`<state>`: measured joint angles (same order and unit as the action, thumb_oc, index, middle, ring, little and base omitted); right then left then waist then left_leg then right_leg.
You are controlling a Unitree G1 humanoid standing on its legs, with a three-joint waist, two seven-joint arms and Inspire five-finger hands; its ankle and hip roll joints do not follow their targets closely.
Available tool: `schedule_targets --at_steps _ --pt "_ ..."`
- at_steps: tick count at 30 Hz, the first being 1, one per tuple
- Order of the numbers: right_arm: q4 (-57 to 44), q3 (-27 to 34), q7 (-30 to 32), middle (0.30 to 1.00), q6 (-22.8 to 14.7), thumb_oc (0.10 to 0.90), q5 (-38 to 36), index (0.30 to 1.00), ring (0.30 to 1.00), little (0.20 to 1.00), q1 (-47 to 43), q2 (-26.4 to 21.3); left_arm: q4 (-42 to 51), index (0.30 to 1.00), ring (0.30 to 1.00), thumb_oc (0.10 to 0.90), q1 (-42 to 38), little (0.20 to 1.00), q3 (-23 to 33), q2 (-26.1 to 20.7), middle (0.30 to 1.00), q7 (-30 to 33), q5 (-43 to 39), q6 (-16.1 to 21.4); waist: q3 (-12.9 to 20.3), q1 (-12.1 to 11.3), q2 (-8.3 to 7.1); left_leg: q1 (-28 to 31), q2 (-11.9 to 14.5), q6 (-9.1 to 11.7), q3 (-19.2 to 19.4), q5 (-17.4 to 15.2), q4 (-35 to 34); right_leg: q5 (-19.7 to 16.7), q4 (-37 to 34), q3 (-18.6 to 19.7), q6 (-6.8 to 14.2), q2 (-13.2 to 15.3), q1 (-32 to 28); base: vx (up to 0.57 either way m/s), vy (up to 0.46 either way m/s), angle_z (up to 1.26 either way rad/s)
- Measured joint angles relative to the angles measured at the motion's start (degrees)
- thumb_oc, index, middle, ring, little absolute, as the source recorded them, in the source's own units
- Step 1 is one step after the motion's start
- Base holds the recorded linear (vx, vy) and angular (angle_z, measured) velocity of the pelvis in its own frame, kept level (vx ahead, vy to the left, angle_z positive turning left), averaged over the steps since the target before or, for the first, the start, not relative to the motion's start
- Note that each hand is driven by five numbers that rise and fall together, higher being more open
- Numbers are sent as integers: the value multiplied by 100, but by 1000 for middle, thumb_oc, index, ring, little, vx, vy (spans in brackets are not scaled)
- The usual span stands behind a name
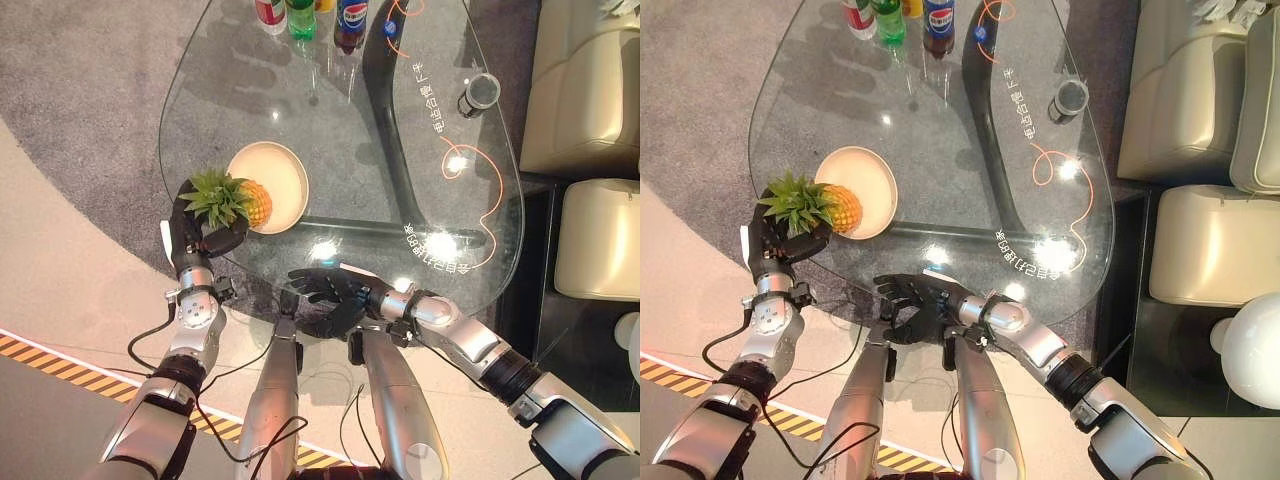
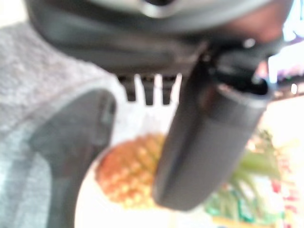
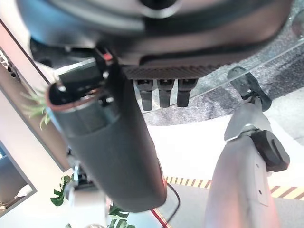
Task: Pick up the fruit to the plate
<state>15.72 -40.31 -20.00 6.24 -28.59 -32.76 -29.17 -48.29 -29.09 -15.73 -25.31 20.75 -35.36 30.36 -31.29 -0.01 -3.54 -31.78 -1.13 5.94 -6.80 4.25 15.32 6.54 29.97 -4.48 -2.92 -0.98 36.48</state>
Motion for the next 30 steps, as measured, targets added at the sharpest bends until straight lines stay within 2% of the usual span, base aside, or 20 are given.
schedule_targets --at_steps 8,14,18,24,26,28,30 --pt "0 10 -3 900 1 800 105 900 900 900 278 -9 -3 900 900 800 303 900 73 50 900 -287 -103 -36 1 4 29 391 24 -17 -4 -22 -150 0 -140 -2 -3 -12 -396 0 0 0" --pt "-2 156 -17 900 -1 800 146 900 900 900 479 -29 0 900 900 800 454 900 75 83 900 -415 -184 -40 16 16 188 684 54 -18 -4 -24 -348 -5 -335 -3 -3 -33 -686 30 4 0" --pt "-2 243 -59 900 -4 800 172 900 900 900 578 -33 -5 900 900 800 612 900 90 132 900 -425 -198 -51 28 10 226 967 89 -48 -7 41 -596 -13 -536 -5 -6 -61 -952 24 6 -1" --pt "-4 466 -213 900 -51 800 175 900 900 900 787 -74 -44 900 900 800 974 900 132 307 900 -694 -219 -247 88 11 370 1436 125 -79 -8 61 -886 -26 -888 -19 -12 -70 -1463 28 6 1" --pt "0 708 -254 900 -55 800 223 900 900 900 1095 -86 -115 900 900 800 1235 900 372 623 900 -809 -220 -250 147 -19 504 1850 185 -112 -14 90 -1121 -108 -1210 -44 27 -91 -1951 66 14 6" --pt "33 818 -326 900 -73 800 224 900 900 900 1501 -139 -240 900 900 800 1604 900 376 803 900 -936 -208 -257 560 -2 606 1916 189 -114 -44 88 -1245 -112 -1438 -107 55 -63 -2086 99 39 15" --pt "235 991 -382 900 -99 800 232 900 900 900 1824 -131 -302 900 900 800 1913 900 556 1037 900 -1112 -255 -343 782 -12 692 2169 180 -140 -70 110 -1384 -152 -1699 -134 97 -61 -2418 77 32 13"
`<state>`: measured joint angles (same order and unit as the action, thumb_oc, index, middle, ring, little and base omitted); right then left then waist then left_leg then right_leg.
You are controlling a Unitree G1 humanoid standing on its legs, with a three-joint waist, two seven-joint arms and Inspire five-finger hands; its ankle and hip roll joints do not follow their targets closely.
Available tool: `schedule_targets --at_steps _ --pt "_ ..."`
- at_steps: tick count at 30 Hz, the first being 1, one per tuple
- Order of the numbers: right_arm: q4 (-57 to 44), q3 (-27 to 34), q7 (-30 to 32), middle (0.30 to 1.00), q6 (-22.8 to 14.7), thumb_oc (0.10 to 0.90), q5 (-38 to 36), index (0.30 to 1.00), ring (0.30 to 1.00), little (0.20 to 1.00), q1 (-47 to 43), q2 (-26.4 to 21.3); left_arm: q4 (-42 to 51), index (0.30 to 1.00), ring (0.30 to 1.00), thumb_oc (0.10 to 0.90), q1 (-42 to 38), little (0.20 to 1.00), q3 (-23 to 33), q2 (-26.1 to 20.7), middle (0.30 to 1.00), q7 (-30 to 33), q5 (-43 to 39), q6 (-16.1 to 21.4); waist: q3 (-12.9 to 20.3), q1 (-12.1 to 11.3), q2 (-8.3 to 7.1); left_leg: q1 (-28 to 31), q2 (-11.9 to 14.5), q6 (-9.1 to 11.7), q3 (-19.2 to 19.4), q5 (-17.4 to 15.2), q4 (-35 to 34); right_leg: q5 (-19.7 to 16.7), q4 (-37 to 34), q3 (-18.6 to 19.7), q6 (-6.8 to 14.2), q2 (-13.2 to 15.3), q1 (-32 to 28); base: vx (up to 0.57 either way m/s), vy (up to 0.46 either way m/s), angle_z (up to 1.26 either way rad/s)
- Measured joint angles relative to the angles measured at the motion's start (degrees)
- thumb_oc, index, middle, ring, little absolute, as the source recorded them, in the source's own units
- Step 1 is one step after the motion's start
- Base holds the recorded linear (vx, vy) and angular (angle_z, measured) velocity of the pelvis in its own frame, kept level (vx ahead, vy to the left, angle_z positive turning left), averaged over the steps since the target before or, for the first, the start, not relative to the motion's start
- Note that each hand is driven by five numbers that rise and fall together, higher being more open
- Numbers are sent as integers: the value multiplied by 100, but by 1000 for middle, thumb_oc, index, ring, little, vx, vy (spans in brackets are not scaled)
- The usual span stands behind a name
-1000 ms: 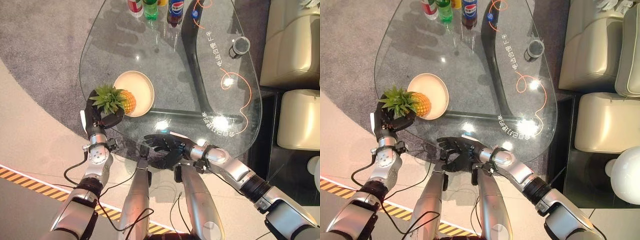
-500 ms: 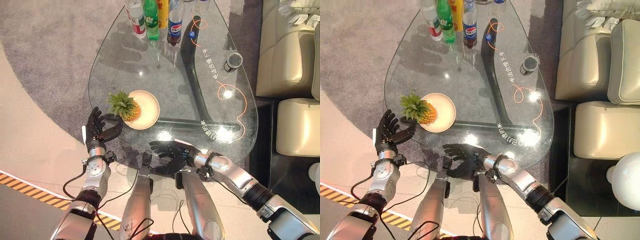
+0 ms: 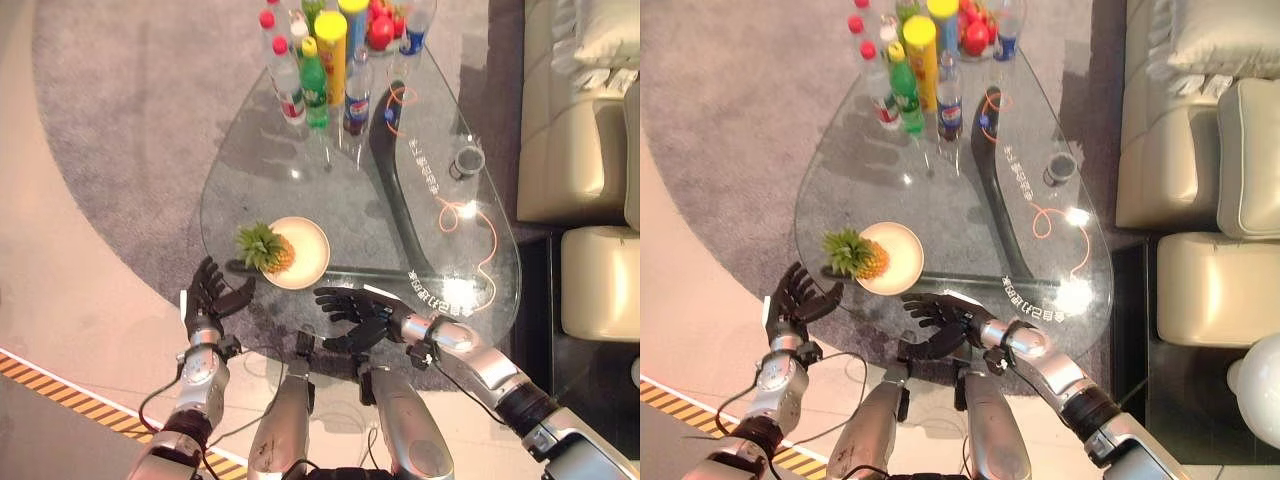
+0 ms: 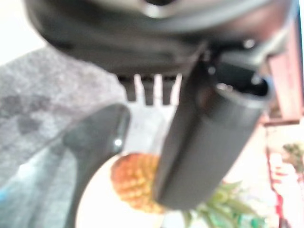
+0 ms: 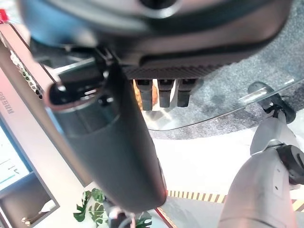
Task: Pick up the fruit to the plate
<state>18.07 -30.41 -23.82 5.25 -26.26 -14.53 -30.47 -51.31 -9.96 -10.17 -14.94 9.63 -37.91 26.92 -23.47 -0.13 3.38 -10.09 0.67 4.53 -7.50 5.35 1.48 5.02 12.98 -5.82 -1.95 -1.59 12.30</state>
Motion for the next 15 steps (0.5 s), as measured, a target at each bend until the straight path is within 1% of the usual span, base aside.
schedule_targets --at_steps 2,3,5,6,7,9,11,15 --pt "274 3 -4 900 -2 800 57 900 900 900 227 52 -150 900 900 800 300 900 89 58 900 -112 -68 -79 350 -10 -9 84 -8 -2 -3 -1 -67 -11 -172 -2 27 5 -144 95 27 7" --pt "465 61 -3 900 -5 800 67 900 900 900 317 138 -243 900 900 800 392 900 206 83 900 -187 -67 -147 456 -16 -27 154 -8 -2 -1 -2 -92 -29 -277 -10 44 3 -260 86 31 8" --pt "764 144 34 900 -9 800 112 900 900 900 459 277 -387 900 900 800 512 900 275 114 900 -213 -69 -173 564 -39 -63 315 -5 -2 -5 -2 -158 -46 -416 -18 50 -6 -464 101 22 7" --pt "978 222 40 900 -16 800 126 900 900 900 596 398 -494 900 900 800 631 900 341 137 900 -277 -52 -191 697 -77 -81 345 -3 -4 -18 -5 -184 -47 -523 -31 55 -6 -543 160 24 7" --pt "1335 386 106 900 -17 800 159 900 900 900 789 617 -629 900 900 800 762 900 469 231 900 -335 -27 -256 846 -117 -99 522 12 -8 -32 -8 -281 -76 -707 -39 94 -25 -764 153 35 11" --pt "1714 486 179 900 -11 800 222 900 900 900 1024 853 -709 900 900 800 968 900 532 295 900 -399 111 -330 1021 -125 -138 718 12 -33 -86 -25 -376 -120 -933 -94 116 -32 -1046 112 43 15" --pt "2022 623 229 900 -5 800 264 900 900 900 1272 1049 -823 900 900 800 1244 900 536 324 900 -439 331 -433 1246 -131 -174 832 14 -68 -105 -48 -462 -162 -1109 -144 131 -35 -1215 63 34 12" --pt "2734 858 434 900 -10 800 264 900 900 900 1380 1309 -1110 900 900 800 1441 900 543 325 900 -515 504 -669 1523 -136 -227 932 4 -93 -110 -66 -541 -265 -1368 -158 158 -33 -1409 11 11 2"
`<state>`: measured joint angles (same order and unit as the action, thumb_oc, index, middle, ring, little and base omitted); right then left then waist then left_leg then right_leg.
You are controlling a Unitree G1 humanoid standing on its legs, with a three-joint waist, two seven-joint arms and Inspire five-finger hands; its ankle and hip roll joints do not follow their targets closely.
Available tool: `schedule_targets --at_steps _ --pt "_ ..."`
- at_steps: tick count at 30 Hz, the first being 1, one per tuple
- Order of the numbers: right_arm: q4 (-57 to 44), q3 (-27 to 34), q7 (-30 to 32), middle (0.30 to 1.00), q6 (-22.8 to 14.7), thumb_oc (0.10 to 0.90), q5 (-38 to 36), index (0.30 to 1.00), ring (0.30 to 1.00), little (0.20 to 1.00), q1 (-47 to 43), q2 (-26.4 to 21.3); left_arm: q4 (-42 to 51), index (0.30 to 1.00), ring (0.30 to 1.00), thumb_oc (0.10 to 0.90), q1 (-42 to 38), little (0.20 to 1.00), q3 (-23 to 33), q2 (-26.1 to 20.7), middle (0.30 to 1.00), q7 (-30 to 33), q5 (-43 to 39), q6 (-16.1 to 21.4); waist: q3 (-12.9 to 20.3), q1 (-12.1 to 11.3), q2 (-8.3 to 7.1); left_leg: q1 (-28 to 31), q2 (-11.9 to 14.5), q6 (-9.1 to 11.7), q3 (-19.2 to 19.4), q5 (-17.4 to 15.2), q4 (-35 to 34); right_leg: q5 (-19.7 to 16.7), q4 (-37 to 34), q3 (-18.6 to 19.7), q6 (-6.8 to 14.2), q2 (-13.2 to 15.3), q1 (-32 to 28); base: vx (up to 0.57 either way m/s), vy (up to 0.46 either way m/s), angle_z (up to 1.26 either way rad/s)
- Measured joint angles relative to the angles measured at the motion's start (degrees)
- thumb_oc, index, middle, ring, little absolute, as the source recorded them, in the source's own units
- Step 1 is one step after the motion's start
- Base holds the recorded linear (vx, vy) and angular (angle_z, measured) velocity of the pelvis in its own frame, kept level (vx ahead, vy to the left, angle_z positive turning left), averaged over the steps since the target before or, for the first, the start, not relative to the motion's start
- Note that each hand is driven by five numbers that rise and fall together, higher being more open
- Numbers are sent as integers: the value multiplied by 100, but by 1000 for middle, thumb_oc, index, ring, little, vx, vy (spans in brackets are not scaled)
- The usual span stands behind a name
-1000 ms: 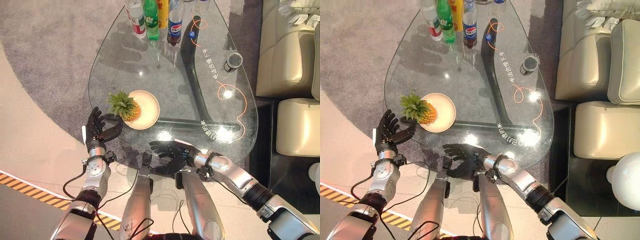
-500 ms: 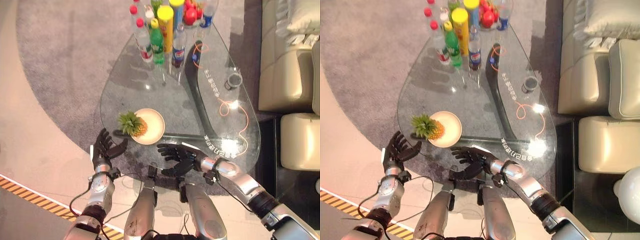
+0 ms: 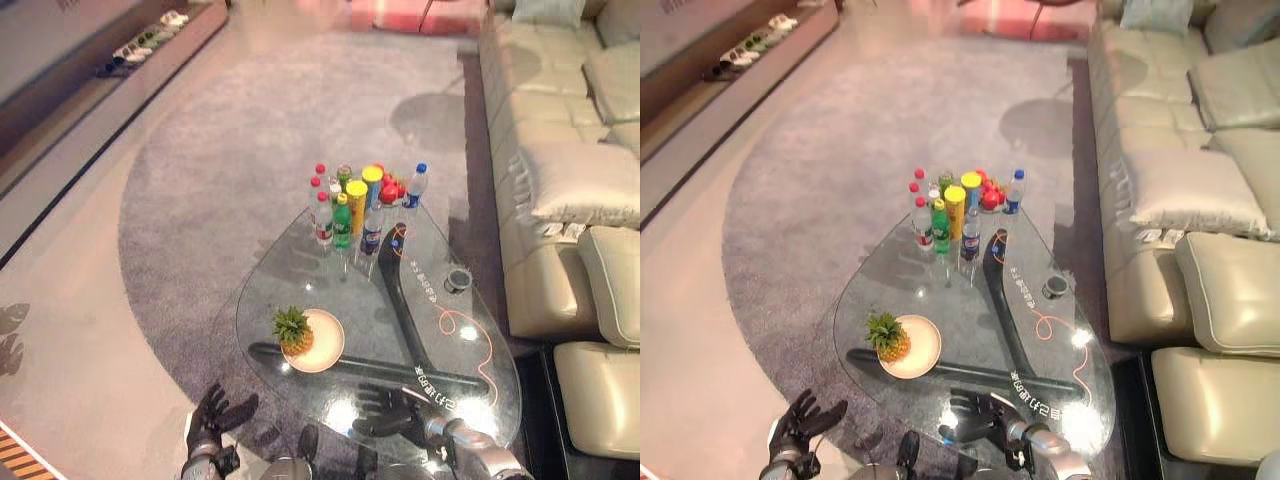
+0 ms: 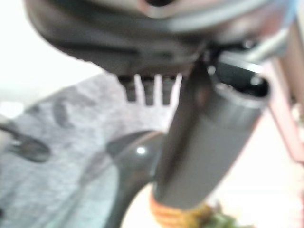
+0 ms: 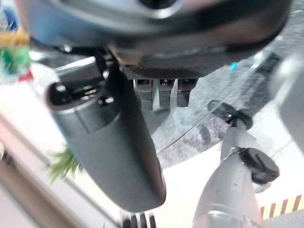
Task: Pick up the fruit to the plate
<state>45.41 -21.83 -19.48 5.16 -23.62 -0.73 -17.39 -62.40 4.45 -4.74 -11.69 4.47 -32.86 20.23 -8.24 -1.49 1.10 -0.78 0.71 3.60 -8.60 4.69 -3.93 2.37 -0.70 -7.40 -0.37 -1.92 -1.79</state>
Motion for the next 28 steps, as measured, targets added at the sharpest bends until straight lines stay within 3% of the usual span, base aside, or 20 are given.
schedule_targets --at_steps 4,10,16,28 --pt "855 364 198 900 -171 800 4 900 900 900 9 137 -392 900 900 800 63 900 22 0 900 -143 69 -147 136 3 -1 189 -15 -7 4 1 -95 -128 -307 -2 20 7 -302 42 34 1" --pt "2020 648 989 900 -220 800 112 900 900 900 59 215 -995 900 900 800 -48 900 91 10 900 -421 348 -1043 397 50 35 283 -18 -42 43 -23 -96 -179 -423 14 3 15 -420 39 32 -4" --pt "2952 1450 1697 900 -133 800 98 900 900 900 -42 295 -1321 900 900 800 -146 900 88 63 900 -676 339 -1727 445 163 94 379 0 -131 202 -87 -108 -187 -432 167 7 3 -488 42 18 -13" --pt "3071 1627 1859 900 73 800 105 900 900 900 30 390 -1397 900 900 800 -213 900 61 135 900 -1028 342 -1890 676 183 66 512 7 -173 351 -154 -102 -209 -437 320 -6 5 -507 18 1 -6"
